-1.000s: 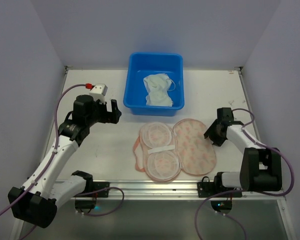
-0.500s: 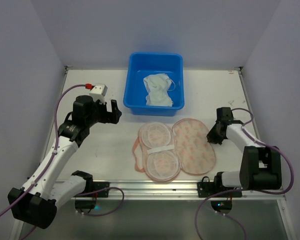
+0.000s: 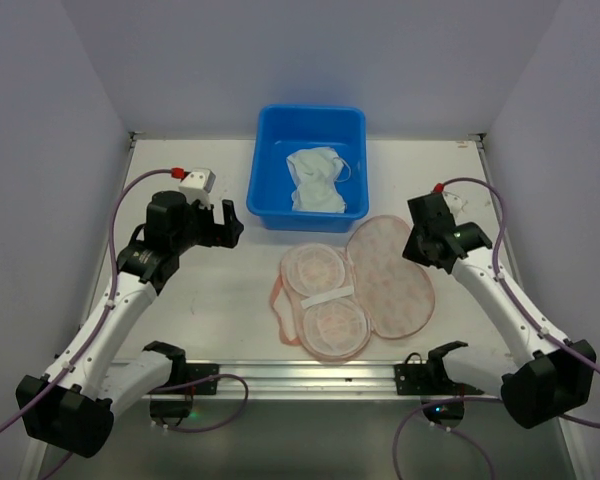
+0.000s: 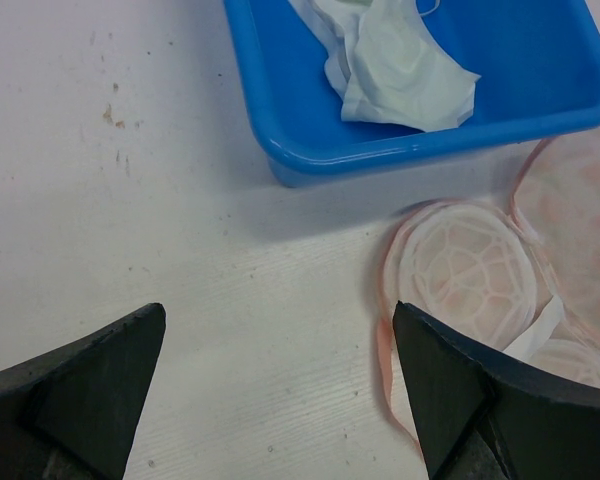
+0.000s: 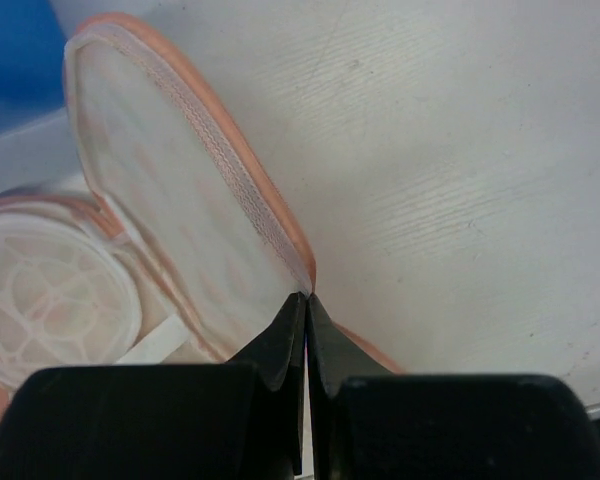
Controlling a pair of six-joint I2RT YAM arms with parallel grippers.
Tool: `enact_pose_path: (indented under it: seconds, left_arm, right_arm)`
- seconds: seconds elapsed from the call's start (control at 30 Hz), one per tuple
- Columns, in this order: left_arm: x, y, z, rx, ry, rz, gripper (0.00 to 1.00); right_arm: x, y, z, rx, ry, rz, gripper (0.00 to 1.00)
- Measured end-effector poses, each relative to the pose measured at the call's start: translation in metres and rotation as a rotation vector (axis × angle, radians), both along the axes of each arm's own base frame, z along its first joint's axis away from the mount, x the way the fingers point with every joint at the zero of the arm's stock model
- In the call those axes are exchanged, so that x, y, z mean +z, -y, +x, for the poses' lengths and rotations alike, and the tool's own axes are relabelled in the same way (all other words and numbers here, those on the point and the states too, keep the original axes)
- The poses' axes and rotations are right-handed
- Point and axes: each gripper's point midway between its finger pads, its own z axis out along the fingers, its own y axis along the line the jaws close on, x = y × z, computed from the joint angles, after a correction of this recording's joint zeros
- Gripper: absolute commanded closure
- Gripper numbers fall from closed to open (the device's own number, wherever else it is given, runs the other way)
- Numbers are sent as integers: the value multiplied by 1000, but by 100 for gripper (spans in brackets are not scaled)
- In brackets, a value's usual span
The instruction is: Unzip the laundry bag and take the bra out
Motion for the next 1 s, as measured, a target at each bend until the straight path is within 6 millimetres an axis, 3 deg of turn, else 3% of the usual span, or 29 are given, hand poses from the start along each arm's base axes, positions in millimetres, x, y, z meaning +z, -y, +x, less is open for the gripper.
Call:
enact_pose_path:
  seconds: [0.2, 0.53, 0.73, 1.0]
  left_arm:
    - [-1, 0, 0, -2, -2, -1, 0]
    - [-3, 1, 0, -3, -7, 0, 0]
    - [-4, 1, -1, -4, -10, 1, 0]
    - [-7, 0, -2, -4, -17, 3, 0]
  right_arm:
    - [27, -31, -18, 132, -3, -28, 100]
    - [52, -106, -43, 372, -2, 40, 100]
    - [52, -159, -58, 517, -41, 96, 100]
    - [35, -221, -66, 630, -100, 172, 100]
